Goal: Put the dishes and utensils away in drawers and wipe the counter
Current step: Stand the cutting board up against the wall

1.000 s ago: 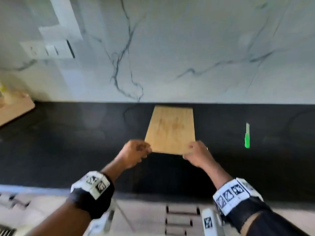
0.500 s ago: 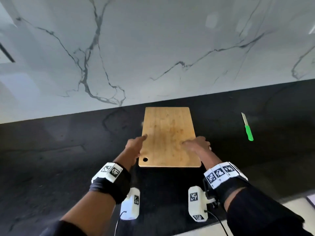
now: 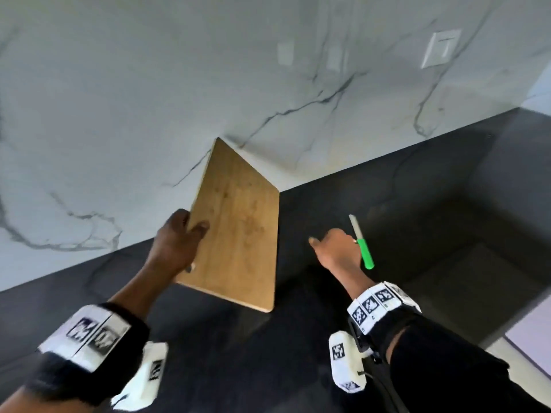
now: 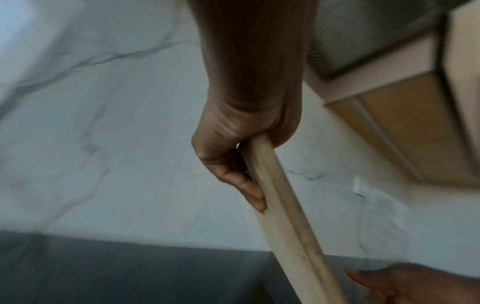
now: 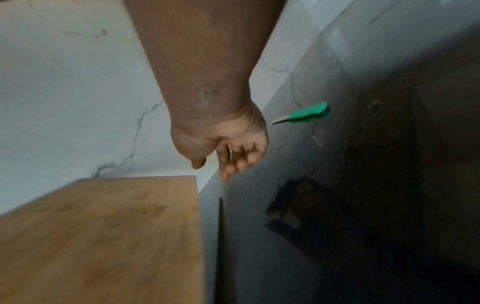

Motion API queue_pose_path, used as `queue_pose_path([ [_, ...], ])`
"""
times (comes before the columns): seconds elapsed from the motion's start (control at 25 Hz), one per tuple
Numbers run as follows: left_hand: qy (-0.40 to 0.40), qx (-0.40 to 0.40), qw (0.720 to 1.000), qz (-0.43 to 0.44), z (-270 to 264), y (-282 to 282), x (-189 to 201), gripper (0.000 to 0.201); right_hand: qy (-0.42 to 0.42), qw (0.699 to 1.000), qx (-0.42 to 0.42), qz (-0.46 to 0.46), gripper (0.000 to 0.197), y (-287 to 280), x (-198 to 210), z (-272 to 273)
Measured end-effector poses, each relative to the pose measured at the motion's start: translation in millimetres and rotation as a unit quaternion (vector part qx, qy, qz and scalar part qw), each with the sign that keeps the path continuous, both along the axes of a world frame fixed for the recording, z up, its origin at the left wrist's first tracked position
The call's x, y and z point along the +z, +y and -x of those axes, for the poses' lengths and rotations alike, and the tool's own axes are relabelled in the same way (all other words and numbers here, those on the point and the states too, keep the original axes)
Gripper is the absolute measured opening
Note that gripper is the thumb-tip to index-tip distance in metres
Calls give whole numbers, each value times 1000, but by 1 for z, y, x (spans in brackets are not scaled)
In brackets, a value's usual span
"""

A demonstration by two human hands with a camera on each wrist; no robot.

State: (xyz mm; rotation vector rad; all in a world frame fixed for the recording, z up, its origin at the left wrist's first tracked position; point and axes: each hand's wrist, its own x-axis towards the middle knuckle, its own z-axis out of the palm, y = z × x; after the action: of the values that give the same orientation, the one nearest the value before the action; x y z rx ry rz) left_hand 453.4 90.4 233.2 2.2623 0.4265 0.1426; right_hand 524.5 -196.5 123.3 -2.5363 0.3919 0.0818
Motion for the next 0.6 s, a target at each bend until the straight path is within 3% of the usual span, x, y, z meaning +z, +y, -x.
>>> queue_pose_path([
  [0.08,-32,-48,995,-80,-12,-23,22,18,-18,992,-76,95,64,-48,-15,-10],
  [0.16,-52,-85,987,-126,-41,-51,34,16,20,990,-107,88,71,-87,-30,-29],
  [0.28,-72,-115,977,-162,-102,-91,36,15,31,996,-57,58,40,-126,-41,-69],
  [0.4,-76,-147,958,-233,-166,-122,33,15,12,998,-29,-53,20,-157,-30,-105],
  [0.48,-84,-164,947,-261,-209,-142,27,20,-12,991,-33,-129,18,-184,-21,-132],
  [0.6,-99,-188,930,-299,-265,-170,20,35,-40,987,-44,-147,22,-224,-14,-177],
])
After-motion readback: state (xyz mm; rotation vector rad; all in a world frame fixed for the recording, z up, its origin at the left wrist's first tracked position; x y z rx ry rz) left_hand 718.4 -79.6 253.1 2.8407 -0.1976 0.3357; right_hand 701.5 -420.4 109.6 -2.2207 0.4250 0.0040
